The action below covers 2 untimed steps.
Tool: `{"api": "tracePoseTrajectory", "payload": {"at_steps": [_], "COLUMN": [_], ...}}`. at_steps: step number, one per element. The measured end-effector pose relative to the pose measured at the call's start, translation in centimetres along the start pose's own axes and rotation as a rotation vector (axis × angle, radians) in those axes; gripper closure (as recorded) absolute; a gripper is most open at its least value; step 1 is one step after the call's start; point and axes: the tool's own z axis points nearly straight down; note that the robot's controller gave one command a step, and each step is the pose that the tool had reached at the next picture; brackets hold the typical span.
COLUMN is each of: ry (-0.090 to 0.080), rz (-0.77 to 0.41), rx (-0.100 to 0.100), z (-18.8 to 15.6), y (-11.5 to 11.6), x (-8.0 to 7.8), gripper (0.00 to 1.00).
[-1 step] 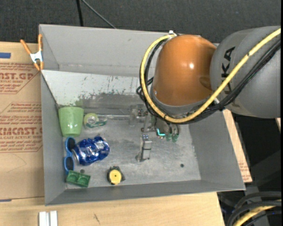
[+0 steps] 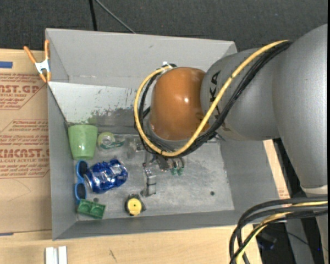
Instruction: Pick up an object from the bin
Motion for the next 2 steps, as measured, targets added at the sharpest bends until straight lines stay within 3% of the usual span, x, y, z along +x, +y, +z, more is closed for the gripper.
{"api": "tracePoseTrajectory", "payload": {"at_steps": [1, 2], "ry": [-0.004, -0.005], "rz": [0.044, 0.049], "rx": [-0.004, -0.002], "z": [7.24, 6.77], "y": [6.51, 6.11], "x": [-3.71, -3.78], "gripper": [0.0, 1.0]}}
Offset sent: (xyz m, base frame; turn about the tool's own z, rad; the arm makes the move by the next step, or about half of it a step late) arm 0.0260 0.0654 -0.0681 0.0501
